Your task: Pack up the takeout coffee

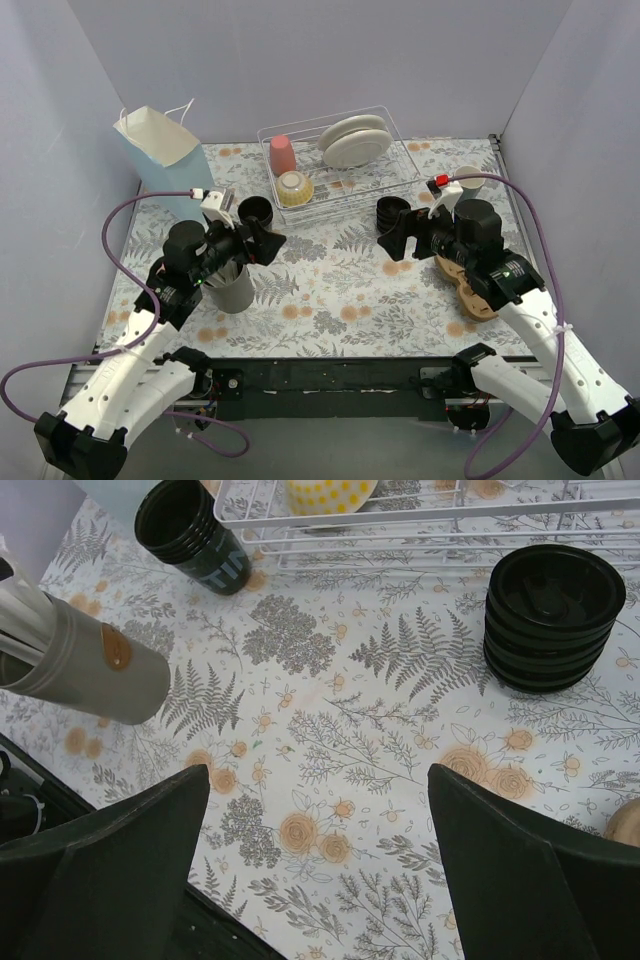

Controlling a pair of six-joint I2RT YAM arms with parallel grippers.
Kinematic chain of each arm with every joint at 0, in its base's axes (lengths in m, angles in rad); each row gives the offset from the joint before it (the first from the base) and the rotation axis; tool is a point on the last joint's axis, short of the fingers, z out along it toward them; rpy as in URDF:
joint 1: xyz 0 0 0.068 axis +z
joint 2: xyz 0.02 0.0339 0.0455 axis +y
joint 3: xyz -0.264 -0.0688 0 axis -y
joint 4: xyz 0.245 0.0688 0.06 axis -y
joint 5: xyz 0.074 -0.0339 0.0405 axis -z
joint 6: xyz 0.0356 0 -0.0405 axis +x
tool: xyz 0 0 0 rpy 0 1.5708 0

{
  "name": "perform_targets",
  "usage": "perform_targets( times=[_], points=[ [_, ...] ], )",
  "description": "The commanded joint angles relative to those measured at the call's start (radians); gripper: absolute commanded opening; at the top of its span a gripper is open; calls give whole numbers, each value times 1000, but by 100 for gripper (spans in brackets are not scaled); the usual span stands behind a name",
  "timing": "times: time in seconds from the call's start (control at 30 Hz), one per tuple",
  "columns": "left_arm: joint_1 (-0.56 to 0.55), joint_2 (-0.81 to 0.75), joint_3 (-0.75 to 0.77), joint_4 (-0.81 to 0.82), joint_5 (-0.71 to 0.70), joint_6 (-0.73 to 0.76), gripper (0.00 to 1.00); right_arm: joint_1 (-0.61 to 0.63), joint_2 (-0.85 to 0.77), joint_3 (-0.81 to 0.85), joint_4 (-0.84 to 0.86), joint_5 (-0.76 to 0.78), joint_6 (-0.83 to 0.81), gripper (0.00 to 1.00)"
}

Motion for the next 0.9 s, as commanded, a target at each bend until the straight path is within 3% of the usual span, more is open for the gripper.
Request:
perform_targets(
  times=[0.0,0.23,0.33,0.37,0.5,0.57,0.6,0.63,0.87],
  points=[
    [4,10,82,3,-40,9,98,-2,-33,29,24,-31,-13,98],
    [4,279,425,-191,-97,70,97,-2,-68,12,10,-69,-33,98],
    [4,395,515,-248,-160,154,82,-3,-85,8,-1,-65,-33,97],
    [4,425,532,-272,-211,171,77,-3,-90,6,-2,-65,-31,96],
    [6,558,610,-327,-272,228,73,-3,-128,-12,16,-106,-33,95],
    [6,641,651,-355,-265,237,62,-3,-137,-21,24,-124,-34,95],
    [6,670,668,-369,-262,239,50,-2,-142,-21,23,-130,-34,95],
    [6,692,680,-382,-265,237,47,-3,-144,-23,21,-130,-33,95],
    [6,775,619,-370,-340,262,44,-3,-145,-18,-11,-118,-46,94]
  ],
)
